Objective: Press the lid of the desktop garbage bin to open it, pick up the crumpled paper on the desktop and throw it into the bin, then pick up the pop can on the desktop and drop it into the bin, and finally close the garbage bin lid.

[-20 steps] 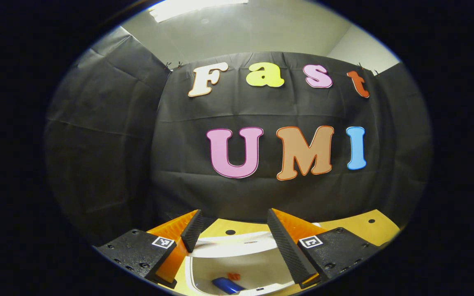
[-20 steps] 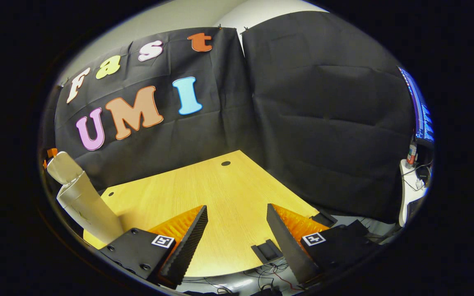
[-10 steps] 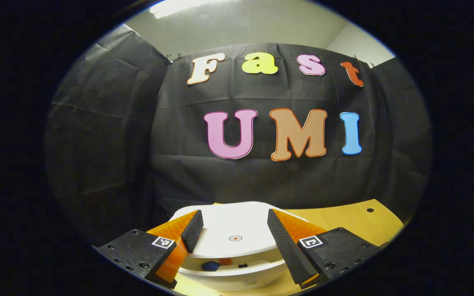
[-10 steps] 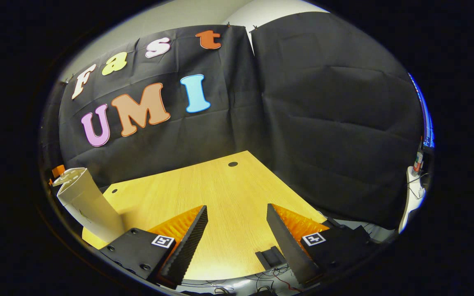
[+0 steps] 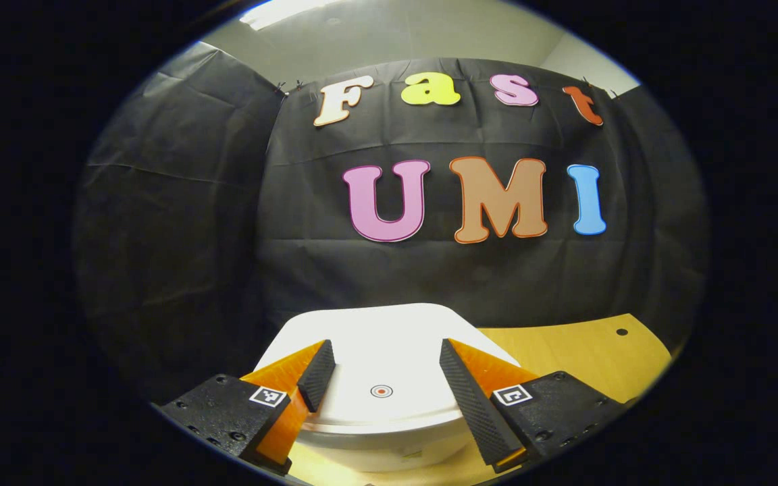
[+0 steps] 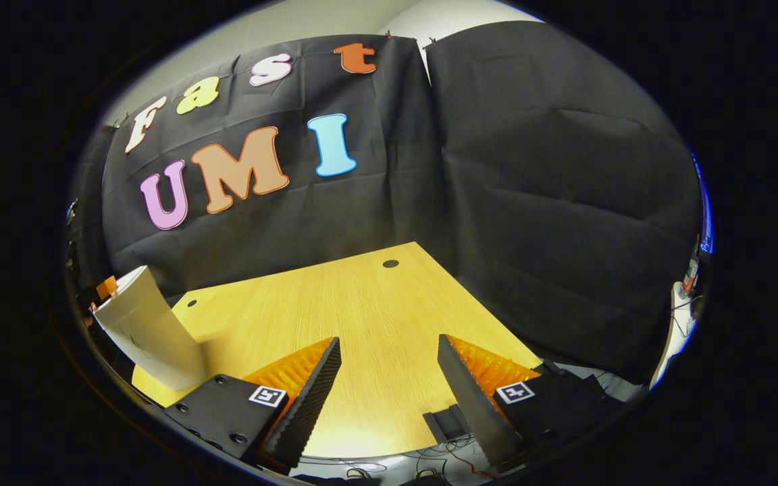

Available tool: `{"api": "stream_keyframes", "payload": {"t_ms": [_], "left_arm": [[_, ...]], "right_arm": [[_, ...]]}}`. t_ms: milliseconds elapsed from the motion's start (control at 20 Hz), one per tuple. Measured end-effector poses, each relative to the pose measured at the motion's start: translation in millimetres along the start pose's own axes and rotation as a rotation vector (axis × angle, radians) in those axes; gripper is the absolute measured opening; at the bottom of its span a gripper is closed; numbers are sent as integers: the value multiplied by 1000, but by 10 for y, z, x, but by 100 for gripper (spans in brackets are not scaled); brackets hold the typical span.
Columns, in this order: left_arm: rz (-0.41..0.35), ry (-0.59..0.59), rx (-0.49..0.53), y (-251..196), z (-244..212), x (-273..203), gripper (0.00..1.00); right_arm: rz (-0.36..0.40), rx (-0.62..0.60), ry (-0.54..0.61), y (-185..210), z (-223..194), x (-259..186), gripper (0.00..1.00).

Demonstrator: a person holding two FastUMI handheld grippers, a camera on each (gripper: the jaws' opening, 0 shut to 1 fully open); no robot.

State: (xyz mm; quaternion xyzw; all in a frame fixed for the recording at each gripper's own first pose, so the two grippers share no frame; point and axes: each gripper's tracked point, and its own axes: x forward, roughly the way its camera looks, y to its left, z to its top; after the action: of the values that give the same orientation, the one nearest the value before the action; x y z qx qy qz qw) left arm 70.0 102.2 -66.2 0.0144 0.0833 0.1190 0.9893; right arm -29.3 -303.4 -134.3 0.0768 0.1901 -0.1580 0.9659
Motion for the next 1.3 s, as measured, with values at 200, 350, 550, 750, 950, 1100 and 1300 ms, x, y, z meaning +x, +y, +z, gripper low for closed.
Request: {"api": "stream_keyframes", "payload": {"t_ms": [200, 350, 550, 750, 950, 1100, 1300], "left_arm": [[1, -21, -19, 9, -38, -9, 95], [-7, -32, -26, 2, -23, -33, 95], [-15, -53, -24, 14, 37, -27, 95], [-22, -13, -5, 52, 55, 6, 92], [-4, -27, -80, 170, 203, -9, 97], [14, -89, -38, 277, 446, -69, 93], [-11, -105, -91, 231, 588, -242, 94]], "right_arm": [[10, -8, 4, 11, -21, -1, 96], [34, -16, 1, 86, 8, 21, 96], [58, -42, -15, 210, 62, 40, 97], [91, -46, -10, 368, 60, 44, 97], [124, -81, -15, 620, 50, 29, 96], [164, -84, -16, 819, 39, 30, 97], [227, -91, -35, 1075, 77, 46, 97]]}}
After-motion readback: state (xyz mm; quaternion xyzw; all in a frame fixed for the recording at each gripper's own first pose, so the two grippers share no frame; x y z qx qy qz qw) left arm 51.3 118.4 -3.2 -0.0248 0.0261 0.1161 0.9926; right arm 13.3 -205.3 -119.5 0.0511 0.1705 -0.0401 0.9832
